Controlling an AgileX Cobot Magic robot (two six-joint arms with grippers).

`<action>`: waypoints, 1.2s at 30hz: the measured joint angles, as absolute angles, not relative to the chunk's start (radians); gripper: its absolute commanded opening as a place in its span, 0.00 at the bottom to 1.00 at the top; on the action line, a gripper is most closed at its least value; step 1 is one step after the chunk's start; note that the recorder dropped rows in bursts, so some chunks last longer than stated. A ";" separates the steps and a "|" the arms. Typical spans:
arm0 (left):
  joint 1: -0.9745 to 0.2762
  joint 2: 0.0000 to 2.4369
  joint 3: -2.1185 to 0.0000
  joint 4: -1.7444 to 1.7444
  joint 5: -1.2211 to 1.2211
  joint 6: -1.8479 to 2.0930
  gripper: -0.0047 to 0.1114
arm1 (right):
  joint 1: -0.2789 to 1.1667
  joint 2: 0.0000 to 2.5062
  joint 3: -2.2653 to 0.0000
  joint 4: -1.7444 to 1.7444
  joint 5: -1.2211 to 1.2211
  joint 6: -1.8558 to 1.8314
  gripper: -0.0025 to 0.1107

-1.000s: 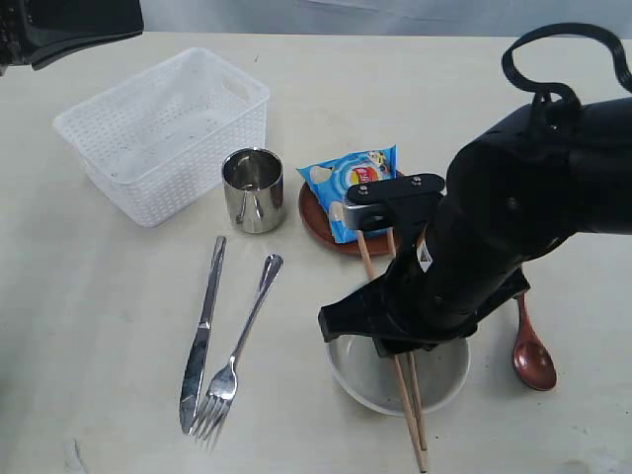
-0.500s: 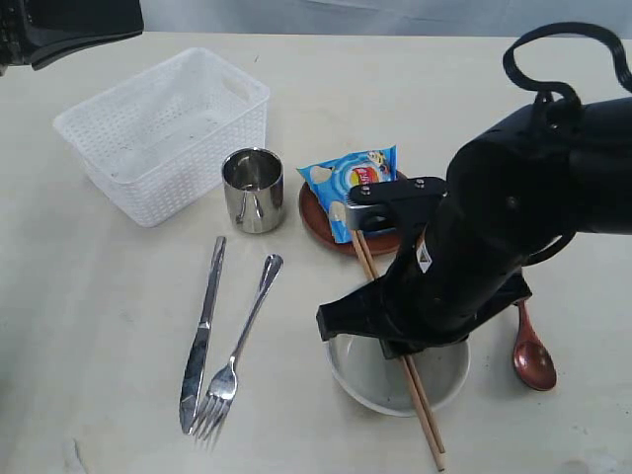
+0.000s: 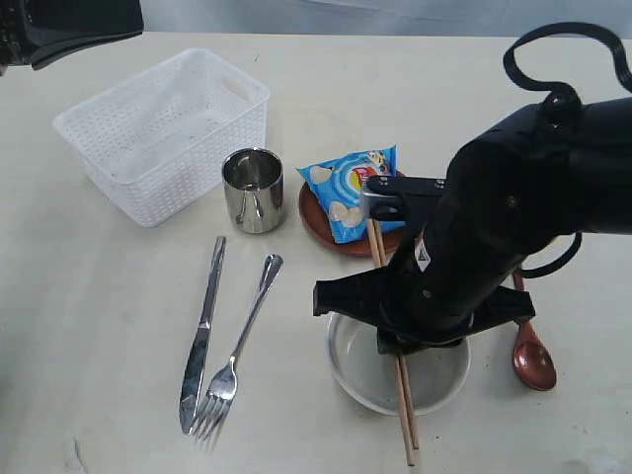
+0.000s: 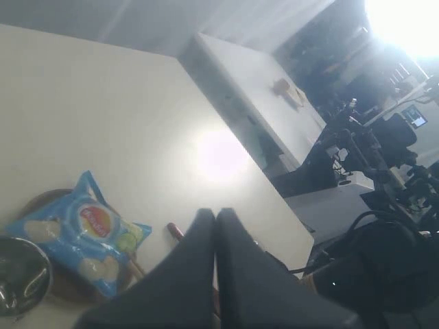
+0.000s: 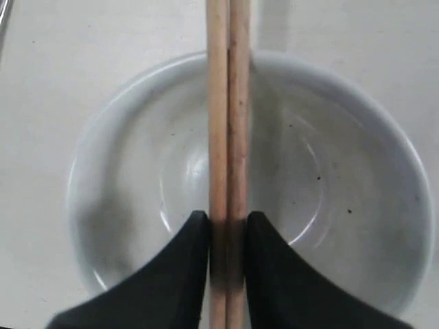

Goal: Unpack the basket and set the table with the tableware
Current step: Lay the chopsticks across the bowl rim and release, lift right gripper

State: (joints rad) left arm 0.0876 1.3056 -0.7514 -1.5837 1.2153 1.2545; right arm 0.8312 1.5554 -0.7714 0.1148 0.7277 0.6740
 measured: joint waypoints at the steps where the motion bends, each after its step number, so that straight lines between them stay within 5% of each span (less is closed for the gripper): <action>1: 0.088 1.306 -0.751 -1.584 1.215 1.255 0.04 | 0.831 1.555 -0.771 0.116 0.725 0.682 0.19; 11: 0.088 1.306 -0.751 -1.584 1.215 1.255 0.04 | 0.831 1.555 -0.771 0.119 0.705 0.713 0.20; 20: 0.088 1.306 -0.751 -1.584 1.215 1.256 0.04 | 0.831 1.555 -0.771 0.115 0.705 0.713 0.44; 36: 0.088 1.306 -0.751 -1.588 1.215 1.256 0.04 | 0.831 1.475 -0.771 0.055 0.717 0.708 0.43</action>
